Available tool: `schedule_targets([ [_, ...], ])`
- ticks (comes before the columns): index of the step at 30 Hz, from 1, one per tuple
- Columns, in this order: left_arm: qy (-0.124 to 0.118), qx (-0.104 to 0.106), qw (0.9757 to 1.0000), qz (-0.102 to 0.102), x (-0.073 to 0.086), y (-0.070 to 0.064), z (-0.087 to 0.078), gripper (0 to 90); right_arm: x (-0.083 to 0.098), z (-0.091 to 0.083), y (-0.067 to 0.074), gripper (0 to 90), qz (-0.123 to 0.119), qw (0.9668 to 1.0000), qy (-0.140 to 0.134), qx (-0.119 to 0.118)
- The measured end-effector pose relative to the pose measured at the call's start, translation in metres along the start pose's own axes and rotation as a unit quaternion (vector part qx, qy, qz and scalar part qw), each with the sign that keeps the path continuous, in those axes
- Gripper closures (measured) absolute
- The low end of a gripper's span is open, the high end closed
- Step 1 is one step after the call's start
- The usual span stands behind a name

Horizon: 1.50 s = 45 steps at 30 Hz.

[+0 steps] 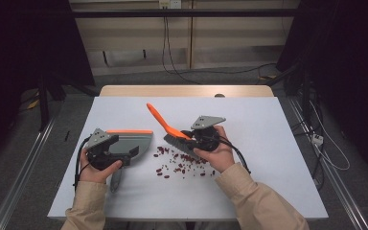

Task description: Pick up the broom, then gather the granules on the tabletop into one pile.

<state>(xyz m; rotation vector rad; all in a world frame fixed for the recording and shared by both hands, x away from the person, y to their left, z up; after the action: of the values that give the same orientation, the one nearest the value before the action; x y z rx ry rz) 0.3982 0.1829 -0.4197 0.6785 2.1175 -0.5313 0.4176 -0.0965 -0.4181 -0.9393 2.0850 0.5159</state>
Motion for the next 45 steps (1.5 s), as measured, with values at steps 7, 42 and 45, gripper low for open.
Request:
schedule_targets([
  [7,-0.004,0.017,0.9998,0.004,0.003,0.001,-0.002,5.4,0.003,0.002,0.005,71.6,0.038,0.9993,-0.006,0.002],
  [42,-0.005,0.008,1.0,0.003,0.011,0.008,-0.01,5.4,0.013,0.039,0.075,71.5,0.103,0.9912,0.012,-0.082],
  [45,-0.005,0.008,1.0,0.002,0.01,0.008,-0.01,5.4,0.015,0.037,0.068,71.2,0.107,0.9914,0.018,-0.073],
])
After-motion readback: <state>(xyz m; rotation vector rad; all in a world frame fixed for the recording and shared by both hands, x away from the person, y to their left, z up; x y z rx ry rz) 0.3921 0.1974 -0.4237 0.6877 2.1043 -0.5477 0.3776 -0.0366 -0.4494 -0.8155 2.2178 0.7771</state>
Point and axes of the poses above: each handheld gripper's, and its own axes: z roughly forward along the jaws, x roughly out of its underside, y roughly to its left, the point moved 4 cm from there along z, roughly forward along the jaws, and after that the axes turned 8 degrees about y, right-handed, at the moved point
